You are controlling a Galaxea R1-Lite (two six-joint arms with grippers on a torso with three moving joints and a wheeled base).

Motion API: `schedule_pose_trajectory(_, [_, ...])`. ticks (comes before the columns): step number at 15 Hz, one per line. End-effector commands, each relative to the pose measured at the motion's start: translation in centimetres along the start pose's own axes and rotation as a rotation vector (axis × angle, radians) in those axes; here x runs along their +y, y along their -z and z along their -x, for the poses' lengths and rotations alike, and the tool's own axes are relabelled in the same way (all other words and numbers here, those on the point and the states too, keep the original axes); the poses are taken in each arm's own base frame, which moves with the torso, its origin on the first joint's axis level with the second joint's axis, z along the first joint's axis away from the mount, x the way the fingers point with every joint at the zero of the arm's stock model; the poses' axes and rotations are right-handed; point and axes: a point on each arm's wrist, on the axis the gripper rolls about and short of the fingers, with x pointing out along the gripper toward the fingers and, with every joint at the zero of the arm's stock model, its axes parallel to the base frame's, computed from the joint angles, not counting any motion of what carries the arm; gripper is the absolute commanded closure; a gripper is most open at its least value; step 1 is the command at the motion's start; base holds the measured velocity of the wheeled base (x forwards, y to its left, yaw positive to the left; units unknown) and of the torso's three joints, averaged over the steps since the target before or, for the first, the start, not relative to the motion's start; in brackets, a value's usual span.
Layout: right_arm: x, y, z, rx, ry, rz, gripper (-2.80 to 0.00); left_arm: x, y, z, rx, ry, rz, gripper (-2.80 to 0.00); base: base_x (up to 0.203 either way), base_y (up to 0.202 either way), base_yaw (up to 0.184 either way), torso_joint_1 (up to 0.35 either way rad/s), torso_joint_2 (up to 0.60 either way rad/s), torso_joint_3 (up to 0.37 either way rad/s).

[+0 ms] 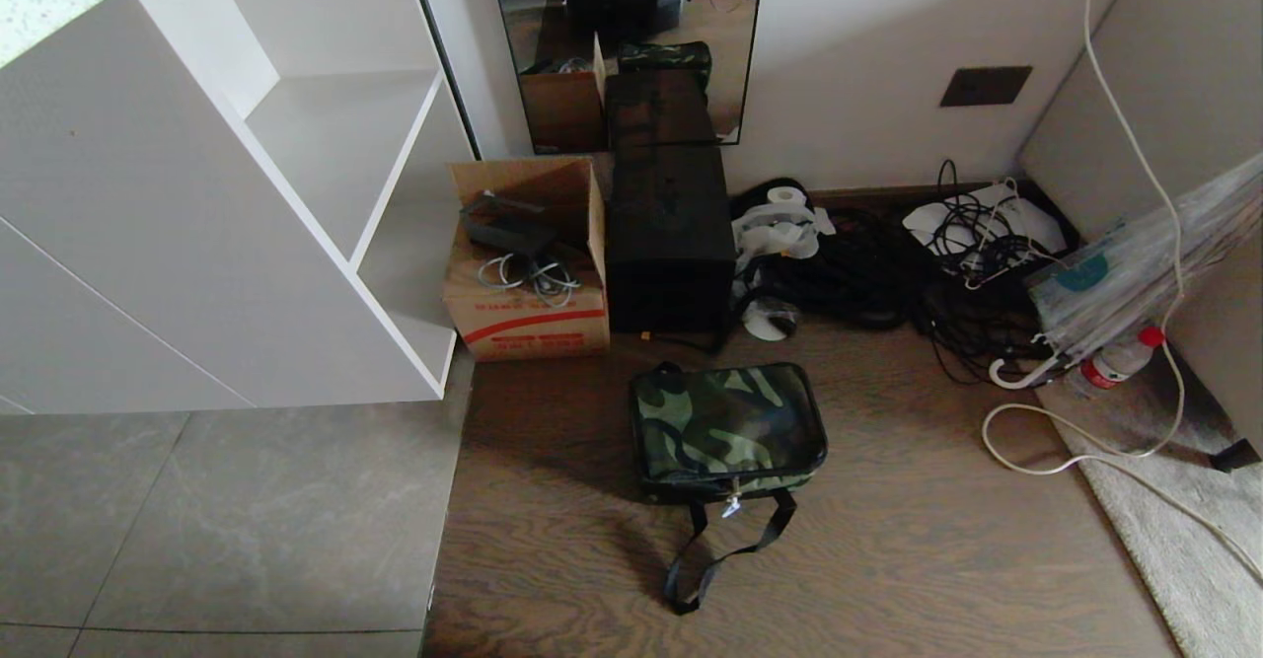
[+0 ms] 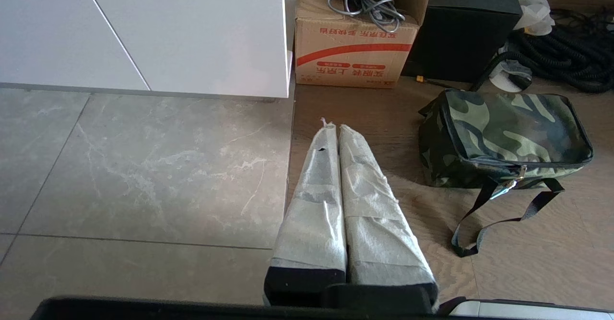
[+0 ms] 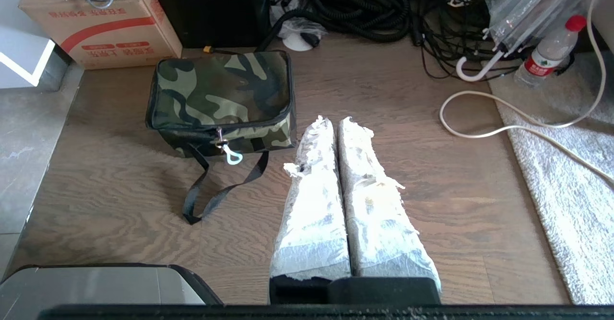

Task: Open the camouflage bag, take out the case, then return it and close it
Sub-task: Open the top of the storage box

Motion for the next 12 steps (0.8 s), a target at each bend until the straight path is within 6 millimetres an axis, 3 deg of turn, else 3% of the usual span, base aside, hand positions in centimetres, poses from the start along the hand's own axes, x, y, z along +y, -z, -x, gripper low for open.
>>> schedule_pose_trajectory(1, [0.0, -0.01, 0.0, 0.0, -0.001, 0.0, 0.0, 0.01, 0.25, -0.07, 0.008, -0.001, 0.001, 0.0, 0.0, 0.0, 0.0, 0.0, 0.0, 0.0])
schedule_pose_trajectory(12, [0.0, -0.01, 0.0, -0.001, -0.001, 0.0, 0.0, 0.01, 0.25, -0.07, 0.008, -0.001, 0.001, 0.0, 0.0, 0.0, 0.0, 0.0, 0.0, 0.0])
